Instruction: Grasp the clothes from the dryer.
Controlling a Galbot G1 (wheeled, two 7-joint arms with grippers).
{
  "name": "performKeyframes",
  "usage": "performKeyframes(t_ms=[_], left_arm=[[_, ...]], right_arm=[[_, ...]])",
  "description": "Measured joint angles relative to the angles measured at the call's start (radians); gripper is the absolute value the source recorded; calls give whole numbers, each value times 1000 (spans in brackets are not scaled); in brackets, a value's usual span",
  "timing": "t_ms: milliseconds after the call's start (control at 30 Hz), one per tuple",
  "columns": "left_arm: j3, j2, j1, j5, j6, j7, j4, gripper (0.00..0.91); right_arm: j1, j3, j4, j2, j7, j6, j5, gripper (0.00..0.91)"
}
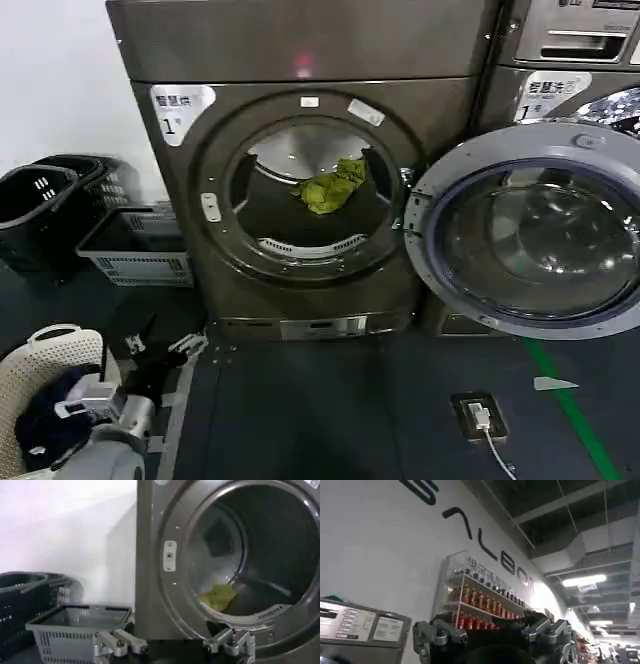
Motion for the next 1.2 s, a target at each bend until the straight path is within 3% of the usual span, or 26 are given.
performKeyframes(t_ms=[1200], left_arm=[[-19,10,8,-7,14,10,-32,907]], right_arm=[[3,-16,10,6,-30,21,8,907]])
